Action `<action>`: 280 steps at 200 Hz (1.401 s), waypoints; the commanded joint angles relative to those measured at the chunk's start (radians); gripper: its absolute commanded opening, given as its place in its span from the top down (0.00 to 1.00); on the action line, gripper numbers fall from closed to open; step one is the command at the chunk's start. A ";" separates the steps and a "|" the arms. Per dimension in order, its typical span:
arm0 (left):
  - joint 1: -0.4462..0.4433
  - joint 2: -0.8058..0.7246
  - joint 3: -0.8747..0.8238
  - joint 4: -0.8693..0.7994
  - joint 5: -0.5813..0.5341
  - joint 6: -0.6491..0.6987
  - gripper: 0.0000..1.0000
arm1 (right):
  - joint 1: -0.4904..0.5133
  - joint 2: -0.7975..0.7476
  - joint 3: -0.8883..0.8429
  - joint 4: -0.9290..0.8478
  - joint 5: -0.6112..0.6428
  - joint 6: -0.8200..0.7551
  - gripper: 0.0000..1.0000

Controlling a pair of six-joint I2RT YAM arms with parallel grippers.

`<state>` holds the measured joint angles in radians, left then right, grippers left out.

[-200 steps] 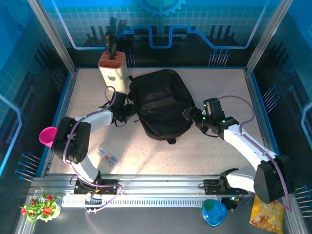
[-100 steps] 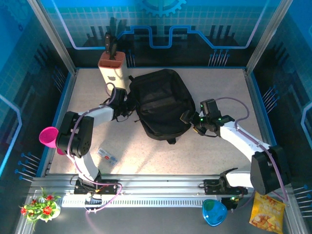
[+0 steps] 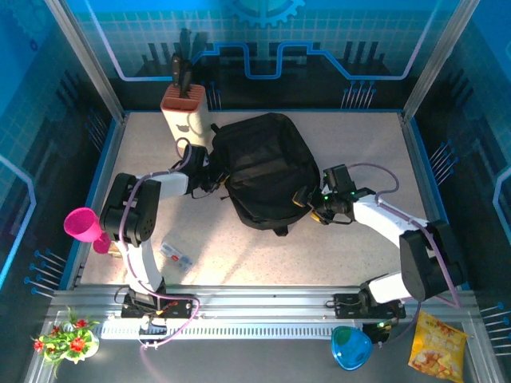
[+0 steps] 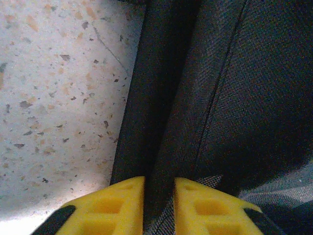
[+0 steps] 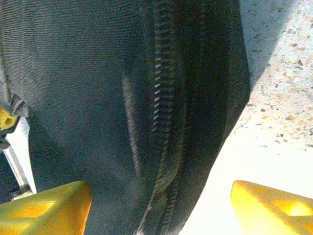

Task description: Pack books, pencil case, and school supplies into a backpack

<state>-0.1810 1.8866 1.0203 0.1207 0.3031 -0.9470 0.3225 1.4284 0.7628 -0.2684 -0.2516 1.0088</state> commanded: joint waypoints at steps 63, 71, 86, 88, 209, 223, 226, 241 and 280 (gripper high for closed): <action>-0.013 -0.101 -0.043 0.084 0.111 0.002 1.00 | -0.154 0.212 0.189 0.027 -0.006 -0.174 0.42; -0.025 -0.119 -0.042 0.067 0.113 0.007 1.00 | -0.174 0.254 0.245 0.006 -0.018 -0.199 0.44; -0.055 -0.149 -0.039 0.033 0.117 0.018 1.00 | -0.207 0.322 0.321 -0.005 -0.021 -0.238 0.45; -0.061 -0.152 -0.037 0.028 0.117 0.019 1.00 | -0.212 0.333 0.329 -0.003 -0.022 -0.242 0.45; -0.277 -0.105 0.079 0.016 0.066 -0.105 1.00 | -0.275 -0.008 0.342 -0.356 0.246 -0.375 0.22; -0.292 -0.088 0.090 0.039 0.060 -0.131 1.00 | -0.233 -0.058 0.310 -0.383 0.220 -0.348 0.22; -0.293 -0.084 0.092 0.042 0.057 -0.135 1.00 | -0.223 -0.068 0.303 -0.388 0.212 -0.338 0.22; -0.302 -0.072 0.099 0.055 0.039 -0.148 1.00 | -0.154 -0.110 0.259 -0.390 0.156 -0.277 0.23; -0.303 -0.065 0.099 0.067 0.011 -0.168 1.00 | 0.031 -0.157 0.094 -0.282 0.103 -0.079 0.24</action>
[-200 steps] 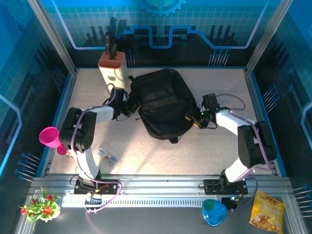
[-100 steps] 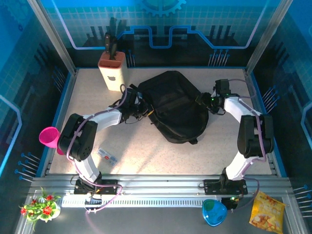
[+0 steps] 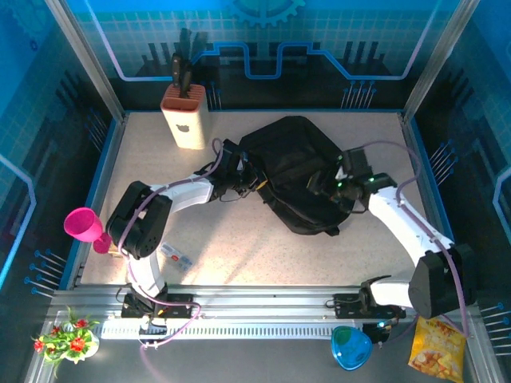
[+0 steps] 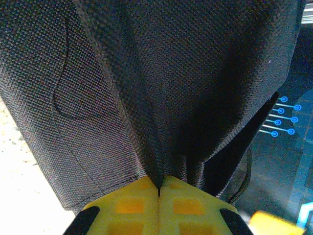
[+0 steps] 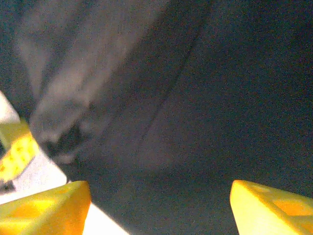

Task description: Pack books, pencil case, and school supplies into a backpack

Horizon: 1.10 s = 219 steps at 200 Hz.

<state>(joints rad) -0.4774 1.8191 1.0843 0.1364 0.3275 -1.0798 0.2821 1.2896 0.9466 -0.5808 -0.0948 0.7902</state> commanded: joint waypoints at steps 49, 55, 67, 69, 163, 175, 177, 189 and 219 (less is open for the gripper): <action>-0.007 -0.040 -0.025 0.051 -0.023 -0.039 1.00 | 0.041 0.162 -0.088 0.143 -0.011 0.053 0.23; -0.007 -0.051 -0.033 0.048 -0.026 -0.035 1.00 | 0.029 0.188 -0.080 0.163 0.000 0.036 0.24; -0.007 -0.072 -0.048 0.036 -0.032 -0.029 1.00 | -0.007 0.252 -0.059 0.197 0.006 0.007 0.24; -0.007 -0.074 -0.050 0.036 -0.033 -0.028 1.00 | -0.015 0.264 -0.045 0.204 0.000 0.001 0.24; -0.008 -0.118 -0.074 0.001 -0.030 0.010 1.00 | -0.075 0.544 0.262 0.307 -0.069 -0.194 0.28; -0.008 -0.112 -0.070 -0.001 -0.025 0.011 1.00 | -0.075 0.476 0.241 0.281 -0.052 -0.199 0.27; -0.008 -0.111 -0.068 -0.002 -0.024 0.012 1.00 | -0.075 0.464 0.237 0.275 -0.049 -0.199 0.27; -0.008 -0.102 -0.062 -0.002 -0.019 0.014 1.00 | -0.070 0.379 0.210 0.231 -0.020 -0.204 0.26; -0.008 -0.084 -0.047 0.005 -0.007 0.009 1.00 | -0.033 0.198 0.142 0.113 0.036 -0.187 0.25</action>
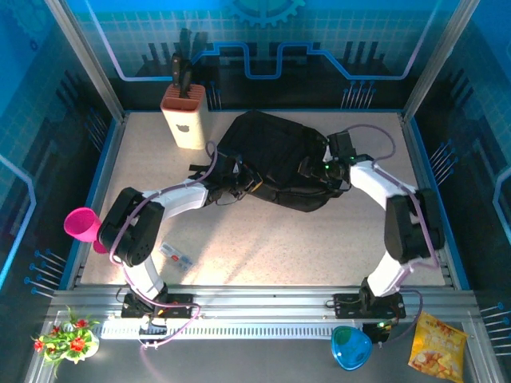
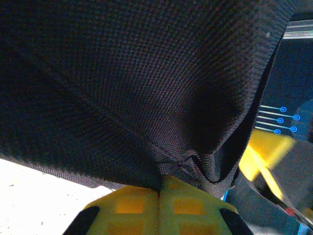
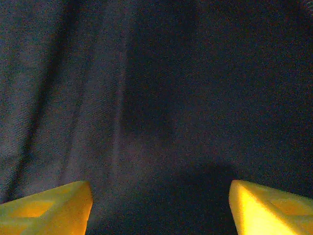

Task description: Pack books, pencil case, and school supplies into a backpack

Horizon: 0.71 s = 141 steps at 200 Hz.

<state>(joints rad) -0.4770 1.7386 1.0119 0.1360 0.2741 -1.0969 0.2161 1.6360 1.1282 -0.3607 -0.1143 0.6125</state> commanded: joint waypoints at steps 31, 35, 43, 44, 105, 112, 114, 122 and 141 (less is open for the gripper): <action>-0.008 0.001 0.030 0.008 0.044 0.024 1.00 | 0.166 -0.235 -0.082 -0.181 0.096 0.072 0.27; -0.009 0.000 0.030 0.007 0.045 0.023 1.00 | 0.184 -0.239 -0.088 -0.182 0.097 0.088 0.27; -0.009 0.001 0.029 0.008 0.044 0.022 1.00 | 0.221 -0.242 -0.097 -0.171 0.095 0.129 0.28; -0.009 0.000 0.029 0.008 0.044 0.022 1.00 | 0.225 -0.243 -0.098 -0.169 0.094 0.133 0.28; -0.009 -0.005 0.025 0.007 0.045 0.022 1.00 | 0.376 -0.164 -0.126 0.014 0.099 0.282 0.39; -0.009 -0.006 0.025 0.006 0.047 0.023 1.00 | 0.382 -0.150 -0.123 0.027 0.092 0.294 0.38; -0.008 -0.005 0.025 0.005 0.048 0.023 1.00 | 0.382 -0.147 -0.121 0.030 0.091 0.295 0.38; -0.009 -0.004 0.024 0.003 0.051 0.025 1.00 | 0.390 -0.129 -0.112 0.034 0.092 0.301 0.38; -0.009 -0.002 0.027 0.003 0.060 0.025 1.00 | 0.403 -0.093 -0.089 0.012 0.107 0.323 0.38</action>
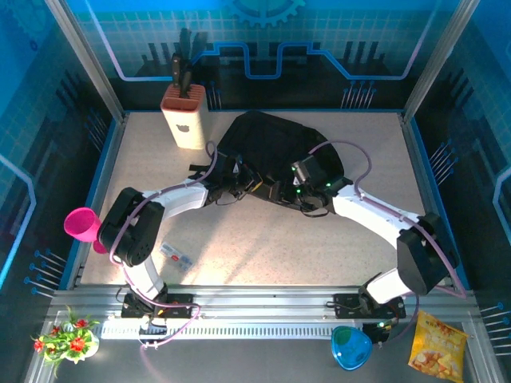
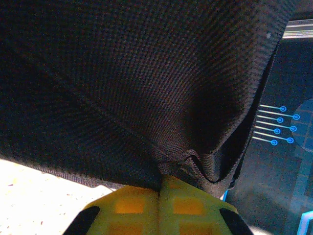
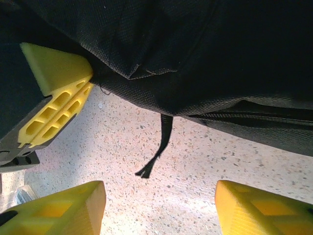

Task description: Pack books, pencil case, and school supplies into a backpack

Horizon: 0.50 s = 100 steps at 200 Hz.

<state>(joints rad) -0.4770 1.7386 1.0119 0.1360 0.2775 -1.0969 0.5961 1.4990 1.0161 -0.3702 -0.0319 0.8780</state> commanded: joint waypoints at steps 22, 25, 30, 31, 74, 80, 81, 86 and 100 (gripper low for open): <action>-0.009 -0.005 0.028 0.003 0.060 0.026 1.00 | 0.036 0.067 0.023 0.029 0.042 0.075 0.39; -0.008 -0.003 0.027 0.002 0.060 0.026 1.00 | 0.037 0.070 0.024 0.028 0.044 0.075 0.40; -0.009 -0.002 0.028 0.002 0.060 0.027 1.00 | 0.039 0.076 0.026 0.026 0.047 0.078 0.40; -0.009 -0.002 0.028 0.002 0.060 0.026 1.00 | 0.040 0.077 0.027 0.026 0.048 0.078 0.40; -0.009 -0.003 0.028 0.002 0.061 0.026 1.00 | 0.042 0.126 0.066 0.027 0.048 0.065 0.48; -0.009 -0.003 0.028 0.001 0.061 0.025 1.00 | 0.042 0.132 0.071 0.028 0.048 0.063 0.49; -0.009 -0.003 0.028 0.001 0.061 0.026 1.00 | 0.042 0.133 0.071 0.028 0.048 0.063 0.50; -0.008 -0.003 0.028 0.000 0.061 0.026 1.00 | 0.042 0.138 0.076 0.026 0.049 0.061 0.51; -0.009 -0.004 0.028 -0.001 0.061 0.026 1.00 | 0.042 0.147 0.086 0.021 0.051 0.061 0.54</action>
<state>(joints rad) -0.4770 1.7386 1.0119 0.1360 0.2844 -1.0969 0.6228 1.6234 1.0599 -0.3565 -0.0025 0.9401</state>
